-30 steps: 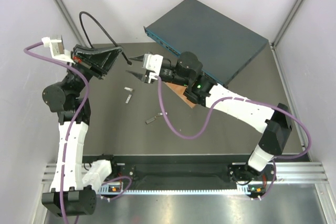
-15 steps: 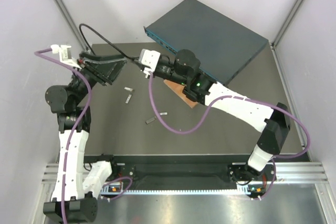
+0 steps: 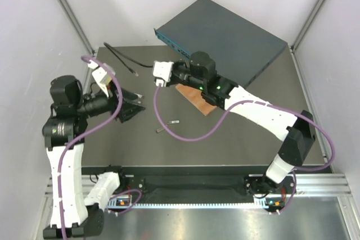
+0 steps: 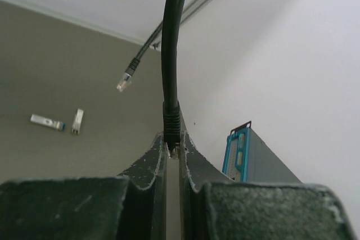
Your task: Insert the plug into the switch port
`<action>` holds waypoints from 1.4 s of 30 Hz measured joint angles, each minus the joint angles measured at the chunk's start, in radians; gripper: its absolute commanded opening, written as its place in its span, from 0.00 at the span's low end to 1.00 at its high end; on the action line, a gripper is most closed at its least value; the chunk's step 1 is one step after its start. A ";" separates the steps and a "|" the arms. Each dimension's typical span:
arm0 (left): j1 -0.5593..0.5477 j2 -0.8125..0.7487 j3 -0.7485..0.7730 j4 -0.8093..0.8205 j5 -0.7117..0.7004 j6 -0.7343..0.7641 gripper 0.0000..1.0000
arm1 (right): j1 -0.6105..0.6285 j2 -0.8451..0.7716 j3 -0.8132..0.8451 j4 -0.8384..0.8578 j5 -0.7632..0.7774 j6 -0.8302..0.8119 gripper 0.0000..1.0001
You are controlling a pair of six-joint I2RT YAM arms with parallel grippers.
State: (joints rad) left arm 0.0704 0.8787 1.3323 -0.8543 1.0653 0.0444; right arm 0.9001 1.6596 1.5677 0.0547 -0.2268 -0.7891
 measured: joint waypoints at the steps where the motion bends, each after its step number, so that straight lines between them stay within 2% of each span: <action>1: 0.000 -0.011 0.027 -0.038 0.013 0.035 0.65 | 0.000 -0.010 -0.019 -0.010 0.002 -0.026 0.00; 4: 0.000 -0.049 0.090 -0.047 0.039 0.039 0.65 | 0.001 -0.025 -0.059 -0.024 0.008 -0.088 0.00; 9: -0.001 -0.079 0.201 0.045 0.024 -0.104 0.61 | 0.026 -0.050 -0.150 -0.016 0.058 -0.208 0.00; 12: -0.001 -0.028 0.281 0.044 -0.031 -0.137 0.58 | 0.078 -0.084 -0.259 0.059 0.122 -0.307 0.00; 16: -0.001 0.104 0.358 -0.033 -0.108 -0.087 0.58 | 0.167 -0.114 -0.404 0.219 0.220 -0.455 0.00; 22: -0.005 0.240 0.324 -0.210 -0.153 0.064 0.59 | 0.249 -0.114 -0.548 0.503 0.345 -0.680 0.00; 26: -0.022 0.224 0.269 -0.284 -0.172 0.161 0.58 | 0.258 -0.093 -0.559 0.683 0.414 -0.784 0.00; 29: -0.035 0.201 0.235 -0.318 -0.174 0.213 0.53 | 0.261 -0.068 -0.559 0.779 0.451 -0.837 0.00; 39: -0.055 0.159 0.142 -0.283 -0.200 0.285 0.40 | 0.283 -0.056 -0.560 0.793 0.492 -0.892 0.00; 42: -0.092 0.166 0.129 -0.259 -0.229 0.299 0.38 | 0.293 -0.056 -0.560 0.763 0.510 -0.894 0.00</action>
State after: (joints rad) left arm -0.0212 1.0443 1.4616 -1.1133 0.8368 0.3435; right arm 1.1931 1.6039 1.0077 0.8177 0.2836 -1.6829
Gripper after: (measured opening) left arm 0.397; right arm 0.045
